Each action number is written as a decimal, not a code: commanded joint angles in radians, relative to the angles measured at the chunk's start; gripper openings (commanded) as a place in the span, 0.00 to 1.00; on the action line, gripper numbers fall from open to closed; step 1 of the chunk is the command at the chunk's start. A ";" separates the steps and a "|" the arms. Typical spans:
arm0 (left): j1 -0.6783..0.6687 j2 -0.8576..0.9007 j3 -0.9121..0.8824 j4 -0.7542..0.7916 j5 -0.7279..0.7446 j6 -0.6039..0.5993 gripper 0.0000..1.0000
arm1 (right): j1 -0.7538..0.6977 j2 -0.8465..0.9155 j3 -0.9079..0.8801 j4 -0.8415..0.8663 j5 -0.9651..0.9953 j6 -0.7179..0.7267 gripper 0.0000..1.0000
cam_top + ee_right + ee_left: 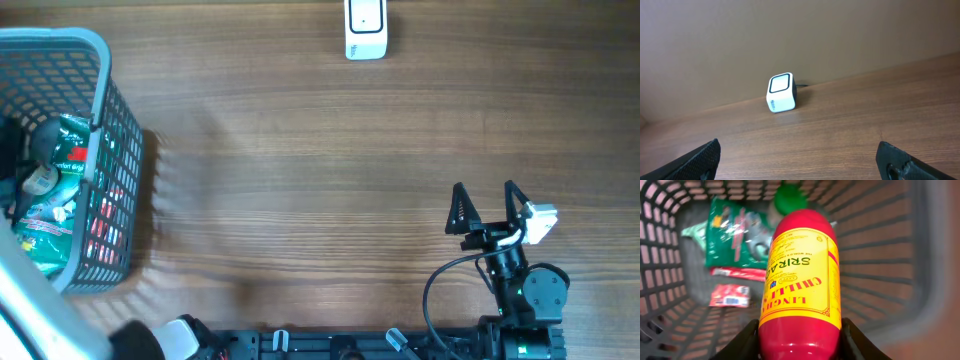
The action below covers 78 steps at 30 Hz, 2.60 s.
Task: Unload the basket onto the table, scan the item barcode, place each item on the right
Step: 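Lift the sriracha bottle out and set it upright on the table, then return the left gripper to the basket and grasp the green-lidded jar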
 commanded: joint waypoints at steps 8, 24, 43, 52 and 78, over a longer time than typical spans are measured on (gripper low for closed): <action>-0.438 -0.264 0.048 0.114 0.176 0.016 0.33 | 0.008 -0.006 -0.001 0.003 -0.015 -0.003 1.00; -1.126 0.313 0.047 -0.055 0.152 0.008 0.36 | 0.008 -0.006 -0.001 0.003 -0.015 -0.003 1.00; -1.125 0.626 0.047 -0.041 0.219 0.414 0.45 | 0.008 -0.006 -0.001 0.003 -0.015 -0.003 1.00; -1.124 0.675 0.047 -0.025 0.164 0.480 0.56 | 0.008 -0.006 -0.001 0.003 -0.015 -0.003 1.00; -0.711 0.307 0.609 -0.161 -0.116 0.243 1.00 | 0.008 -0.006 -0.001 0.003 -0.015 -0.003 1.00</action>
